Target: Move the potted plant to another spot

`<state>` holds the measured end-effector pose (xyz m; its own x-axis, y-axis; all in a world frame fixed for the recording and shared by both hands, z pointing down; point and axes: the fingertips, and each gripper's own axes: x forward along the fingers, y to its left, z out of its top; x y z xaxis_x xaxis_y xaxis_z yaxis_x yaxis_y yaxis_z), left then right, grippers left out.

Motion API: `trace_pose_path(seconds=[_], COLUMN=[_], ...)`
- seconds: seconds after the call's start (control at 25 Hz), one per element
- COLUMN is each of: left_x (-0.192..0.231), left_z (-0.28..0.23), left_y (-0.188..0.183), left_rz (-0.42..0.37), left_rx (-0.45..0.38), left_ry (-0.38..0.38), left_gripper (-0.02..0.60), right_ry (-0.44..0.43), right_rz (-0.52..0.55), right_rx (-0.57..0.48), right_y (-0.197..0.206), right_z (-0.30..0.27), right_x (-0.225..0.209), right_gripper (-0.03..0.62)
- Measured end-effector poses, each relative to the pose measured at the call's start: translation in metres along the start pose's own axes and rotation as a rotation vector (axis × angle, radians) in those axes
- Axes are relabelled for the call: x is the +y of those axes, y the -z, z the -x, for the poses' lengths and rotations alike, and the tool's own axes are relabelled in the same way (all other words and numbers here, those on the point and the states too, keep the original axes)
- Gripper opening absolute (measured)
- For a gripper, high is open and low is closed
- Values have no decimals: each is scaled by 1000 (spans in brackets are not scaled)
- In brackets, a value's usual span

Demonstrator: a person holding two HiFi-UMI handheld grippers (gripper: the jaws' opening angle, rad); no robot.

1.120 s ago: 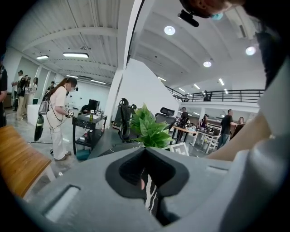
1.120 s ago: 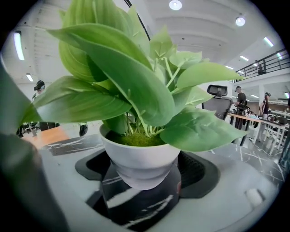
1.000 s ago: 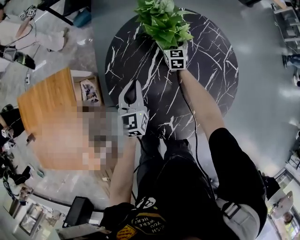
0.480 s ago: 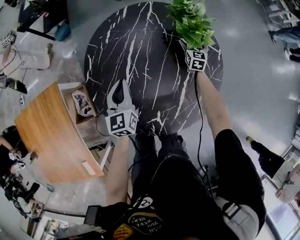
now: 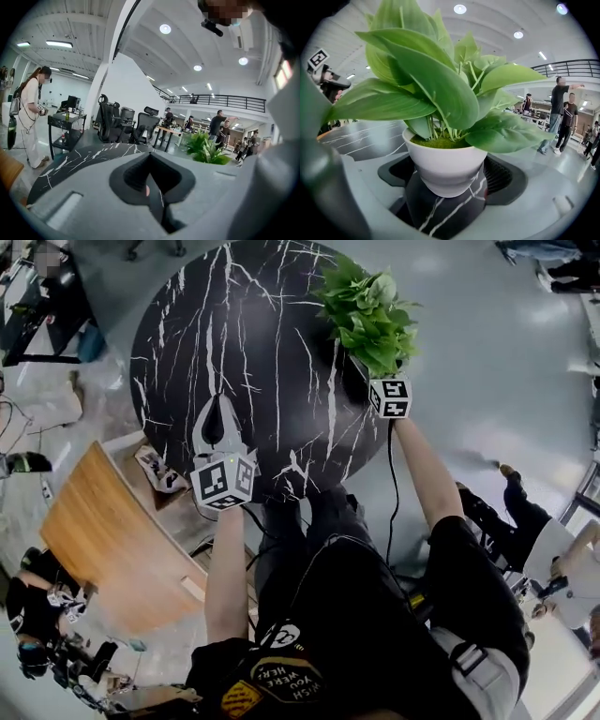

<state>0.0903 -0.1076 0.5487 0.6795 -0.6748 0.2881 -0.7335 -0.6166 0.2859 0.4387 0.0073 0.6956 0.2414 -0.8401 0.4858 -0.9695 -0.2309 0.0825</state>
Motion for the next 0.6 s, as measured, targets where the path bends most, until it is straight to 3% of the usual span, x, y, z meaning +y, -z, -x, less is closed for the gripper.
trace_pose_path(seconds=[0.32, 0.6], left_x=[-13, 19], left_z=[-4, 29], left_y=[10, 31], left_rz=[-38, -12], left_rx=[31, 63], left_ry=[50, -25], left_gripper=[5, 5], right_ry=[-131, -288], right_rz=[22, 71], right_rx=[21, 11], right_y=[42, 42], right_z=[75, 99], right_x=[48, 147], right_gripper=[471, 471])
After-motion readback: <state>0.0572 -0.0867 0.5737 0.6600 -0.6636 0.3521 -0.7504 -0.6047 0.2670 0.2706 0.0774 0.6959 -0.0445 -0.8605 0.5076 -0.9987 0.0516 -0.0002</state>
